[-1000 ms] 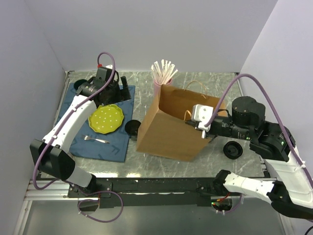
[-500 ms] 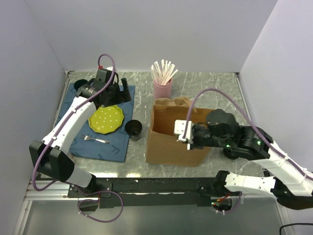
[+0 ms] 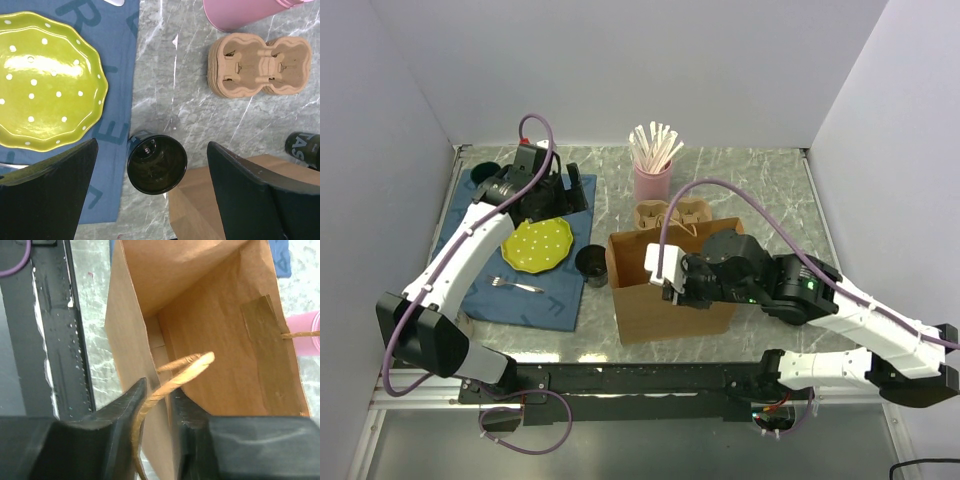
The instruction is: Pack the takeout coffee
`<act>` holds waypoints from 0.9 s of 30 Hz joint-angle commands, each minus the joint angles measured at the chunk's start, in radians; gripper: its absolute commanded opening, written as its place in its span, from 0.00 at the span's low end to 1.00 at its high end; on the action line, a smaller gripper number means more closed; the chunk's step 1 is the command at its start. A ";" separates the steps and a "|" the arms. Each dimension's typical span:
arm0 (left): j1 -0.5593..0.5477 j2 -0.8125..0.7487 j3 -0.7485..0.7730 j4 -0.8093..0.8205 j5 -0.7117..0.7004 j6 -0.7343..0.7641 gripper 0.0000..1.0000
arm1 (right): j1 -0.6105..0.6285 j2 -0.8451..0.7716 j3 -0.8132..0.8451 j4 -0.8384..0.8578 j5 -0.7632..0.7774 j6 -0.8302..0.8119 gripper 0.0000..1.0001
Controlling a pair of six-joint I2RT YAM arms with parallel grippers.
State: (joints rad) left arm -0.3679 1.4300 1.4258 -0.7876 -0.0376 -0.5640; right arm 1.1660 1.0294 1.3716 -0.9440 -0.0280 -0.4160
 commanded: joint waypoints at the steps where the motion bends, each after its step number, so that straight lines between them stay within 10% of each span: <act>1: 0.004 -0.051 -0.005 0.021 0.016 0.000 0.97 | 0.017 0.021 0.066 0.054 0.057 0.085 0.48; 9: 0.011 -0.105 -0.022 0.077 0.119 -0.080 0.96 | 0.012 0.014 0.173 0.123 0.013 0.212 0.67; 27: 0.024 -0.186 0.111 -0.104 -0.018 -0.292 0.99 | 0.012 0.041 0.391 0.175 0.437 0.543 0.66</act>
State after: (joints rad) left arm -0.3504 1.3293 1.4734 -0.8581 0.0059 -0.8005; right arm 1.1736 1.1320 1.7641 -0.8387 0.2581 0.0559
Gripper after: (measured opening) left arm 0.987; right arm 0.656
